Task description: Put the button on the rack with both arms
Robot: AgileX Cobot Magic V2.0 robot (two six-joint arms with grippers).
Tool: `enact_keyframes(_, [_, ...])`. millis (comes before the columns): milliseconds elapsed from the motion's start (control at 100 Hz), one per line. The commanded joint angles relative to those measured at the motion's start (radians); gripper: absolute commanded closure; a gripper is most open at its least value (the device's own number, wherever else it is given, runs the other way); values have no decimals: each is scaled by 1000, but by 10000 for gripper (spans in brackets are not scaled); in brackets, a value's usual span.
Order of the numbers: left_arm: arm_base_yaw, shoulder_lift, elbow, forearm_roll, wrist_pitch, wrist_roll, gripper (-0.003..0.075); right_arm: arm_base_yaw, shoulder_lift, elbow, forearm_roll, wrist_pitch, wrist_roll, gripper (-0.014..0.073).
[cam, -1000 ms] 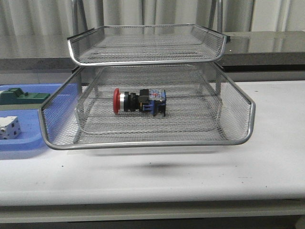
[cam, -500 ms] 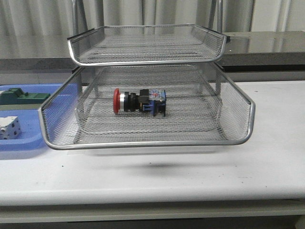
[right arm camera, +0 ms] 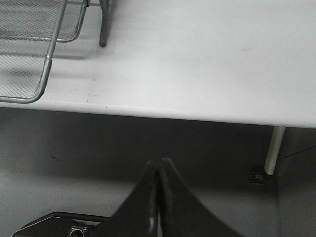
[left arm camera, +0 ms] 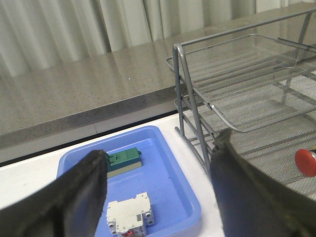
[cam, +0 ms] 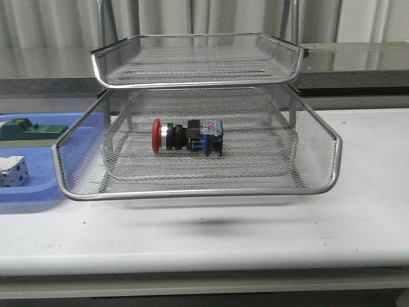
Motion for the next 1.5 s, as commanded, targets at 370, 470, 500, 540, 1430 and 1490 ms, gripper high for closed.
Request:
enact_keyframes(370, [2, -204, 132, -30, -141, -80, 280, -2, 2, -35, -12, -52, 2, 664])
enact_keyframes(470, [2, -204, 132, -30, -141, -80, 280, -2, 2, -35, -12, -52, 2, 664])
enact_keyframes(500, [2, -204, 132, -30, -141, -80, 280, -2, 2, -35, -12, -52, 2, 664])
enact_keyframes(540, [2, -204, 132, -30, -141, -80, 280, -2, 2, -35, -12, -52, 2, 664])
enact_keyframes(1430, [2, -204, 132, -30, -145, -80, 741, -2, 2, -35, -12, -52, 2, 664])
enact_keyframes(1490, [2, -204, 132, -30, -145, -80, 741, -2, 2, -35, -12, -52, 2, 664])
